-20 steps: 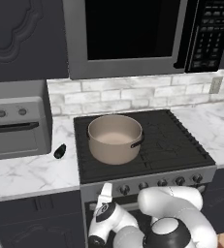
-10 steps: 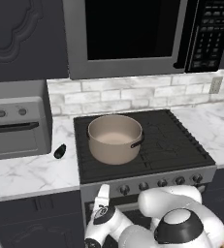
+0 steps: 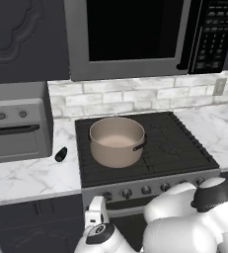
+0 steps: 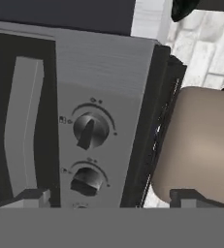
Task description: Turn on the burner for the pot on the stove. Wait thirty seconds for the pot to heat up. Then add the eggplant to the pot.
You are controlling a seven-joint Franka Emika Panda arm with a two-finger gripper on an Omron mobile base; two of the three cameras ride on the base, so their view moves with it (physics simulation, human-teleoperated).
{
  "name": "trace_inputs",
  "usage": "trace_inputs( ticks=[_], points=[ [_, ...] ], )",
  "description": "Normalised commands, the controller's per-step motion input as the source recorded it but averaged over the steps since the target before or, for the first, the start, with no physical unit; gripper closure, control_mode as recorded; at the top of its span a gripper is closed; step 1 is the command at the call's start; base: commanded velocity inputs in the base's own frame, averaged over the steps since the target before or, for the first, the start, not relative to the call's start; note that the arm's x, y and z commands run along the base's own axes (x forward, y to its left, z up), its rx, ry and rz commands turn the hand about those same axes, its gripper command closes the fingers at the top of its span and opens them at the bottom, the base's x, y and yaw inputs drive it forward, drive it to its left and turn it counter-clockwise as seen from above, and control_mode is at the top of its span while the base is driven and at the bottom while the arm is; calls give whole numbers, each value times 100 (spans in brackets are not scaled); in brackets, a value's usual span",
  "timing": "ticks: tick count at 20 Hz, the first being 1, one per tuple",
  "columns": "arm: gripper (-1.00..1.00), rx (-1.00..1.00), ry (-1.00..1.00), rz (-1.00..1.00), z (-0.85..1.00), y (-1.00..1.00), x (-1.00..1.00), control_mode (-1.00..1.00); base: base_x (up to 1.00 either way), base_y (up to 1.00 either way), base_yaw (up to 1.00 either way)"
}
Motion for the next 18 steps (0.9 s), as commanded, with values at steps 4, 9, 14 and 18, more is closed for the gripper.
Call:
trace_inputs(
  ticks=[4,9,14,18],
  points=[
    [-100,-2,0,3,75,50,-37,-100,0,0,0],
    [-100,0,-1,1,32,35,-5,-100,0,0,0],
    [-100,0,0,0,0,0,0,-100,0,0,0],
    [-100,0,0,0,0,0,0,-100,0,0,0]
  ],
)
